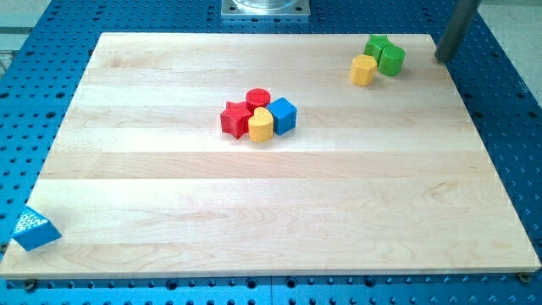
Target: Move the yellow hexagon into the blue cube
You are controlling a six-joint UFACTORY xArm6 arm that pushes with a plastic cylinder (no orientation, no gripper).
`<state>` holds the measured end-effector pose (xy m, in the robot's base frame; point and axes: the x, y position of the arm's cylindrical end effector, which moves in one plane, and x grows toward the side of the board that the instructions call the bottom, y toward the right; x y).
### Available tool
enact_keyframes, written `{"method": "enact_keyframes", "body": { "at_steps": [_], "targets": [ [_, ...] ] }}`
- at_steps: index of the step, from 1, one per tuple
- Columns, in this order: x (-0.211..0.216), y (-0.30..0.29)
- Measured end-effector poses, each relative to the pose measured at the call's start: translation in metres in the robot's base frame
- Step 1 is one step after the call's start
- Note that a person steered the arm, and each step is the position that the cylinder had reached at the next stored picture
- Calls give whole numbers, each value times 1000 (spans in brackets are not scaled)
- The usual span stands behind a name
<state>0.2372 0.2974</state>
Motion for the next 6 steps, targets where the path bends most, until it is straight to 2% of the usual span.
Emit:
{"method": "enact_keyframes", "body": {
  "at_steps": [1, 2, 3, 6],
  "targets": [
    [4, -63],
    [41, -80],
    [41, -55],
    [61, -183]
  ]
}}
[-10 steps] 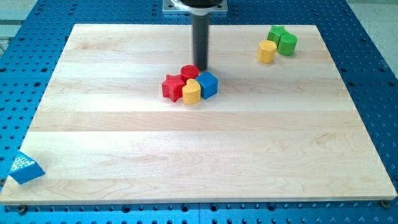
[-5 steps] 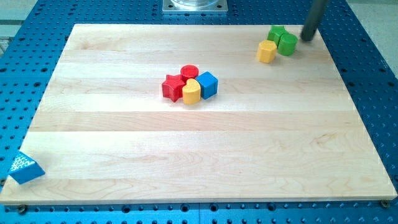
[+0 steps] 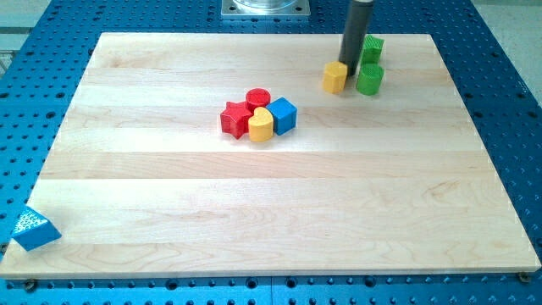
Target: Move the yellow hexagon into the blue cube
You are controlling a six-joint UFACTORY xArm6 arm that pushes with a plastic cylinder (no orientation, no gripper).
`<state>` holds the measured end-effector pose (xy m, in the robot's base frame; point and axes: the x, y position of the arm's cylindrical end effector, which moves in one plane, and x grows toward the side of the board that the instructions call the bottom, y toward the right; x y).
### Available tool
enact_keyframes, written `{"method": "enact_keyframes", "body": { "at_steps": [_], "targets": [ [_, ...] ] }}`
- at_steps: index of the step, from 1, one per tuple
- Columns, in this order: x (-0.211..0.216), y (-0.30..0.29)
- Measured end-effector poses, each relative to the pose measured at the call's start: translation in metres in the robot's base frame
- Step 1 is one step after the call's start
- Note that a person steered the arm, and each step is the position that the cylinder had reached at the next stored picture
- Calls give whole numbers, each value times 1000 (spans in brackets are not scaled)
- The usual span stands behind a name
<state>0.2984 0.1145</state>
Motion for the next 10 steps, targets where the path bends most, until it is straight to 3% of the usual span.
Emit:
{"method": "enact_keyframes", "body": {
  "at_steps": [2, 3, 7, 8, 9, 10],
  "targets": [
    [43, -65],
    [70, -12],
    [85, -16],
    [109, 64],
    [101, 153],
    [48, 159]
  ]
}}
